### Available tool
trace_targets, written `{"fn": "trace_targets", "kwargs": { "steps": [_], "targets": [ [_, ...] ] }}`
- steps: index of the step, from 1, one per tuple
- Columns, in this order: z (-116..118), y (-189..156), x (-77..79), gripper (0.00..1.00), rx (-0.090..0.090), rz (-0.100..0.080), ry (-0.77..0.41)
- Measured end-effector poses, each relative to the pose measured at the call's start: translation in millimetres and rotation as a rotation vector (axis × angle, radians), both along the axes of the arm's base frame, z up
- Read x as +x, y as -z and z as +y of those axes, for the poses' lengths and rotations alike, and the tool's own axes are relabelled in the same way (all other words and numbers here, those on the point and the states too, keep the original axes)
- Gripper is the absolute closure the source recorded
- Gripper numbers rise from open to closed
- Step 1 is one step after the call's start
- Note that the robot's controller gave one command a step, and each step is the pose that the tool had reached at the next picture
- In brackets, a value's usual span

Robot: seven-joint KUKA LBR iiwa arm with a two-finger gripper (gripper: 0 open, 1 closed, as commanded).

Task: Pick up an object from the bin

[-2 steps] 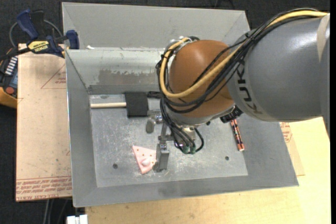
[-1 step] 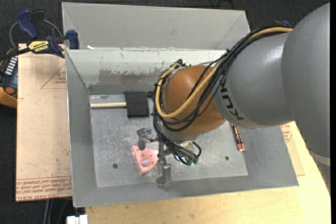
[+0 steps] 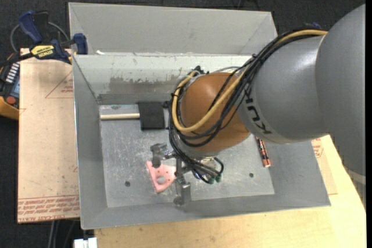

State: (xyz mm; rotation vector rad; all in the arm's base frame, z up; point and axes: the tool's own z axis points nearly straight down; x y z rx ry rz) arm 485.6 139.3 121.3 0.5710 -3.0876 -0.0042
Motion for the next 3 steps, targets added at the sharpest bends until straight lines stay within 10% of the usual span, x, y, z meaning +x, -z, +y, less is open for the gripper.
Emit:
{"fn": "trace_targets", "kwargs": {
  "steps": [1, 2, 3],
  "targets": [
    [2.3, -6.2, 9.7, 0.0, 0.002, -0.005, -0.361],
    [-0.7, 50.1, 9.2, 0.0, 0.004, -0.011, -0.346],
    [-4.4, 48.9, 15.8, 1.0, 0.006, -0.012, -0.515]
  ]
}}
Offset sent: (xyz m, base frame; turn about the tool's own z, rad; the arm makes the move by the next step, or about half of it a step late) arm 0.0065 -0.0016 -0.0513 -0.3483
